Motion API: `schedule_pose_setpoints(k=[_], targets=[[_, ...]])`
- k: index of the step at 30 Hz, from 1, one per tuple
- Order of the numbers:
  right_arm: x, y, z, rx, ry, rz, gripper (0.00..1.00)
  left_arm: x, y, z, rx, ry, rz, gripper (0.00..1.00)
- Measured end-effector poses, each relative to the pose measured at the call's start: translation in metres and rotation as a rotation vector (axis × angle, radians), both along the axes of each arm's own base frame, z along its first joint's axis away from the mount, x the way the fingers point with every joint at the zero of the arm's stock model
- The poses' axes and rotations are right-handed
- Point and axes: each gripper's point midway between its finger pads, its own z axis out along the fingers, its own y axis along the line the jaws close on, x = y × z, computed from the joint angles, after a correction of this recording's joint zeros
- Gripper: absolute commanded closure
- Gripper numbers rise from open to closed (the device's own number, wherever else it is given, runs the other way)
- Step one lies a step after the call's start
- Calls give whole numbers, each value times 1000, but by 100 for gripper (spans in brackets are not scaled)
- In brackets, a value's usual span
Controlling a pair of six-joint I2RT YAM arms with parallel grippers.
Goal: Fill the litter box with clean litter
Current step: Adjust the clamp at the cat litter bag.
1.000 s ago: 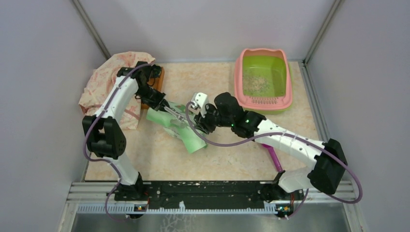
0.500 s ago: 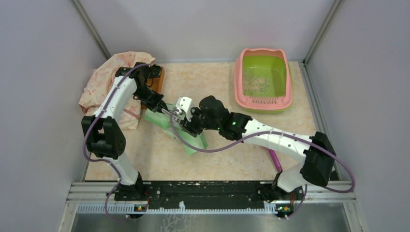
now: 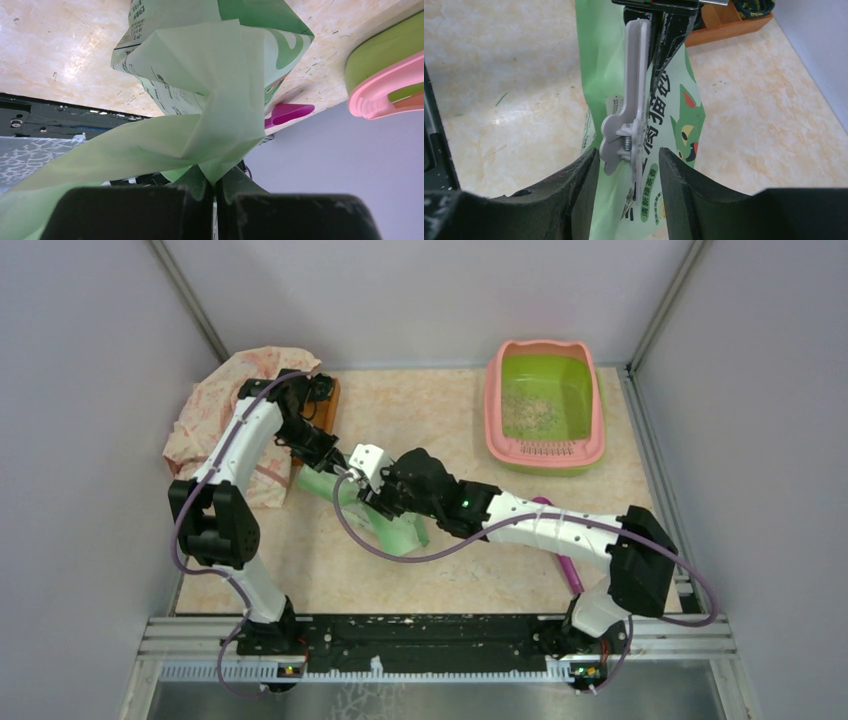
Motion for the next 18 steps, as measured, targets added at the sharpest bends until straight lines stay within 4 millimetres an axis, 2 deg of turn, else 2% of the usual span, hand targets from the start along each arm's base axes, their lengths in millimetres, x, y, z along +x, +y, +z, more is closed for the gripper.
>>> schedule_pose_setpoints(k=[7,14,18], targets=[[10,2,0,6,-34,-40,59,0,0,0,-3,0,0,100],[12,4,0,8,-46,-43,79,1,0,0,-3,-2,1,100],[12,8,0,5,-44,-39,86,1,0,0,-5,-3,3,100]])
